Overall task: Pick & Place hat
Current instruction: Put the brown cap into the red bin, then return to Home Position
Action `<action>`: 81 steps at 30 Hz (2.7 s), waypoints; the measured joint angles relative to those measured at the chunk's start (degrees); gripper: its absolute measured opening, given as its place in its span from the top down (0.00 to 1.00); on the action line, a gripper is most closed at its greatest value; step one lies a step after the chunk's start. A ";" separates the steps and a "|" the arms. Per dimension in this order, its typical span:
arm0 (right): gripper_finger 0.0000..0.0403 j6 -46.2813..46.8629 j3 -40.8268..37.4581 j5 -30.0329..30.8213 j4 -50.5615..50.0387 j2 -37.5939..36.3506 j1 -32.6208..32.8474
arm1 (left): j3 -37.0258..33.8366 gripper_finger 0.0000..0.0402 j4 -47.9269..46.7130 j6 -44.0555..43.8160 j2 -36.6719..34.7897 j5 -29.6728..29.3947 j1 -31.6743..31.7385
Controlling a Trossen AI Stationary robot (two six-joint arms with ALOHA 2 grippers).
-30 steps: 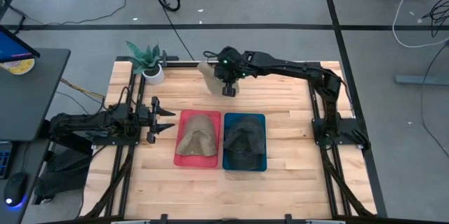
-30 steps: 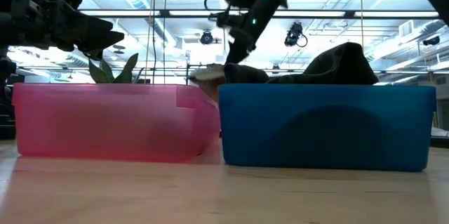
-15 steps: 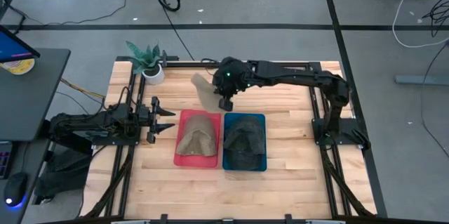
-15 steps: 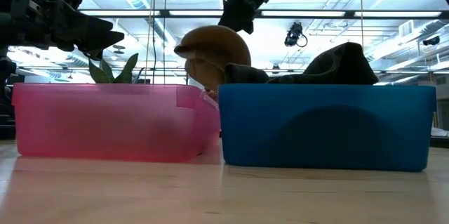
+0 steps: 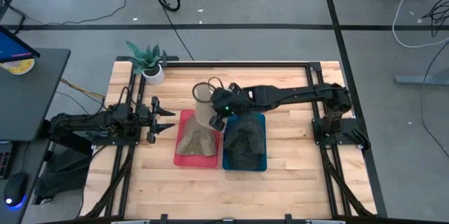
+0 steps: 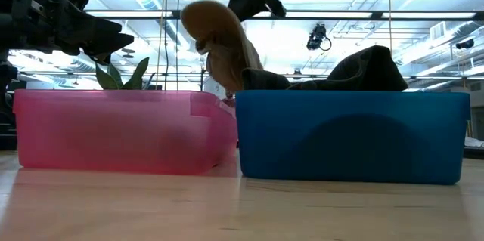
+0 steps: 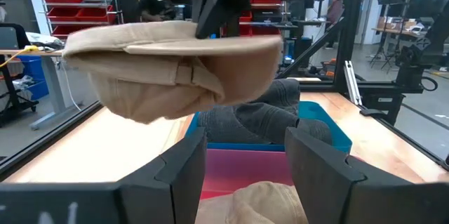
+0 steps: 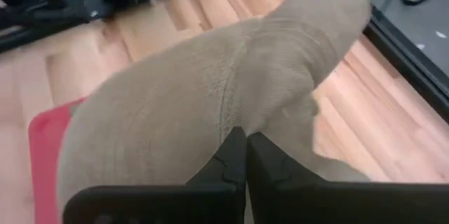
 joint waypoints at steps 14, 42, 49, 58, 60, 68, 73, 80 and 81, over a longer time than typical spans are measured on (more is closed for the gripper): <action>1.00 9.00 0.02 5.87 7.45 3.13 8.41 | 0.00 0.51 -0.01 0.00 0.00 -0.02 0.01; 1.00 16.36 0.04 0.51 18.13 20.12 8.35 | -0.01 0.51 -0.62 -0.02 0.73 -0.01 0.00; 1.00 16.61 0.34 -2.46 19.87 24.64 7.17 | -0.01 0.51 -0.61 -0.02 0.76 -0.01 0.01; 0.97 16.28 0.20 -4.69 20.26 24.89 6.45 | -0.01 0.51 -0.58 -0.01 0.76 0.00 0.00; 0.94 16.30 0.17 -4.70 20.39 24.97 6.45 | -0.01 0.51 -0.58 0.00 0.76 0.00 -0.01; 0.78 15.84 0.02 -4.82 20.55 24.67 6.04 | -0.01 0.51 -0.55 -0.01 0.76 0.00 0.00; 0.65 14.36 -0.16 -4.88 20.25 23.24 5.97 | -0.01 0.51 -0.53 0.00 0.76 0.00 0.01; 0.53 11.08 -0.24 -5.38 19.25 19.35 6.02 | -0.01 0.51 -0.50 0.00 0.76 0.00 0.00; 0.52 10.43 -0.24 -5.31 19.22 18.86 6.02 | -0.01 0.51 -0.49 0.00 0.75 -0.02 0.01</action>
